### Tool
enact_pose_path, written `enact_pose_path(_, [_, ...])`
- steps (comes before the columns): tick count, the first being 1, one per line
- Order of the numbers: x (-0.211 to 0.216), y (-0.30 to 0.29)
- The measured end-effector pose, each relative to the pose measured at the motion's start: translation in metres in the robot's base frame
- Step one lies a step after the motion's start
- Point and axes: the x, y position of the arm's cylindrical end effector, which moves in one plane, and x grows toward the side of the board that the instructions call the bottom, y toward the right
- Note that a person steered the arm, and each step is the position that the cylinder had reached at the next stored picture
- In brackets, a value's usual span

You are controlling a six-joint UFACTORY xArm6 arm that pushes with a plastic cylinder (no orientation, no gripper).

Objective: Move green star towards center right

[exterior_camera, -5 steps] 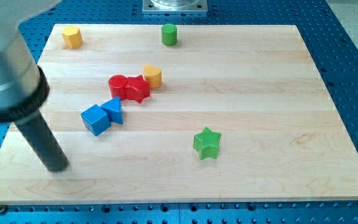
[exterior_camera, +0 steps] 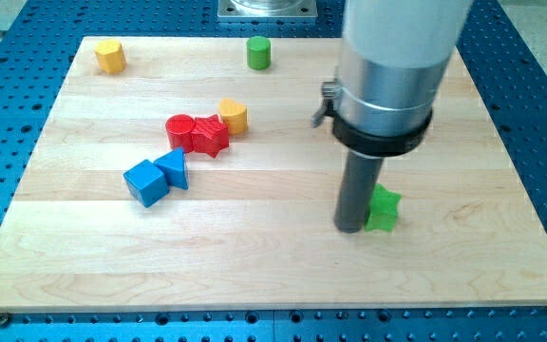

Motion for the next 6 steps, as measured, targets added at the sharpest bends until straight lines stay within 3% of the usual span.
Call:
enact_pose_path(1, [-0.016,0.040])
enact_pose_path(2, [0.030,0.005])
enact_pose_path(3, [0.036,0.041])
enact_pose_path(5, [-0.051,0.105])
enact_pose_path(6, [-0.053,0.127])
